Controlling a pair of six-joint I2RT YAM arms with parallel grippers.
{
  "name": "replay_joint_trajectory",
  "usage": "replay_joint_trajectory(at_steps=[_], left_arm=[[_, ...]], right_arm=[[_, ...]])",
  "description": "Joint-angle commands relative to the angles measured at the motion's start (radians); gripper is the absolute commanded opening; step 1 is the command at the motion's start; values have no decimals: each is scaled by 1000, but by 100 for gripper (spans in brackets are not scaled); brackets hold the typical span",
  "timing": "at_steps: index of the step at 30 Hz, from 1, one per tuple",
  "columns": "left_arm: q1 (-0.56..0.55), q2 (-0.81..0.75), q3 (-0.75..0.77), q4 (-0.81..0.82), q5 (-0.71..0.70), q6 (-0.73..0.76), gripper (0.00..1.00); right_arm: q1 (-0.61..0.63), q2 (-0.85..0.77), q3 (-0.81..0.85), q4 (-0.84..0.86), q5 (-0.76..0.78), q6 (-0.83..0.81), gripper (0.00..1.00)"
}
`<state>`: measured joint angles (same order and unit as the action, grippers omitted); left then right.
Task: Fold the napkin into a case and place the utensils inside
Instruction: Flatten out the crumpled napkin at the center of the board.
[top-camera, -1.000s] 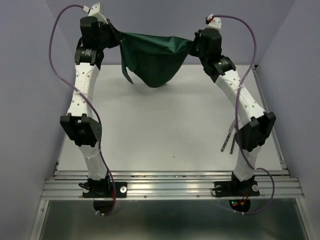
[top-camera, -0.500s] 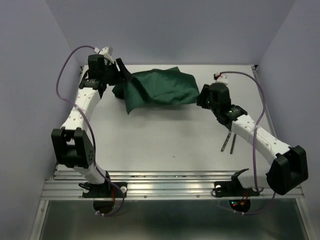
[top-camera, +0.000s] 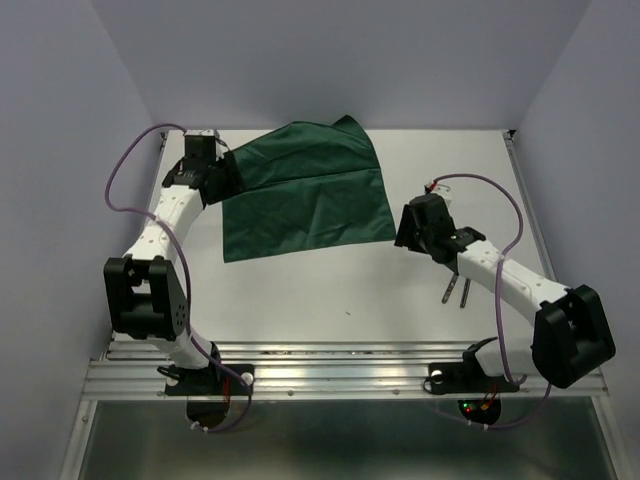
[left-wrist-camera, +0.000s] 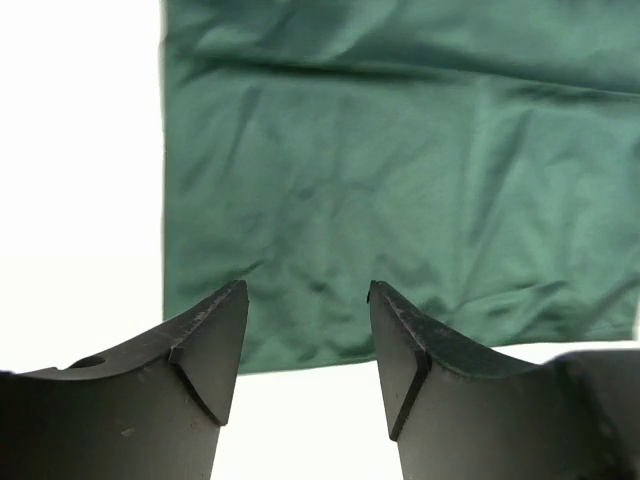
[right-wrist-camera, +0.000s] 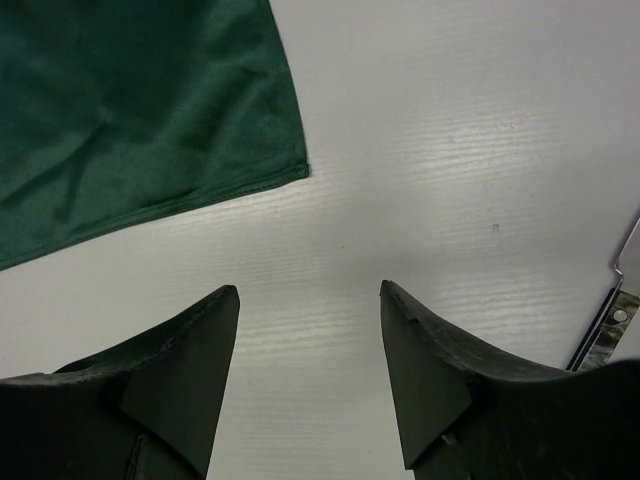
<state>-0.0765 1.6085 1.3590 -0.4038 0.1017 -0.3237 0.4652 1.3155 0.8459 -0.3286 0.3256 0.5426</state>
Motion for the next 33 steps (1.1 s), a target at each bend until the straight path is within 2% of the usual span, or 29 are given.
replay_joint_trajectory(at_steps=[1,3,6,9,13,14,17,25,30,33], left_arm=[[1,-56,-147,-30,-161,-76,59],[3,-68,-216,-29,-221,-167,56],[3,-73,-303,-46,-240,-296,56],[3,-81,-357,-58,-267,-403,56],[6,-78,-397,-82,-335,-466,58],[7,-73,-402,-75,-333,-466,59],[14,-41,-417,-60,-309,-472,60],[33,-44,-463,-15,-289,-491,62],[37,-39,-503,32,-247,-483,62],[37,-21,-508,72,-235,-479,58]], right_arm=[[-3,14,38,22,-6,-6,64],[-3,30,35,40,-35,-1,64],[-3,44,28,62,-78,-1,66],[-3,54,28,80,-131,3,77],[-3,82,28,92,-161,2,86],[-3,86,28,92,-163,0,90],[-3,111,38,85,-140,3,95],[-3,148,68,48,-125,7,96],[-3,96,24,97,-128,6,91],[-3,77,13,106,-122,8,88]])
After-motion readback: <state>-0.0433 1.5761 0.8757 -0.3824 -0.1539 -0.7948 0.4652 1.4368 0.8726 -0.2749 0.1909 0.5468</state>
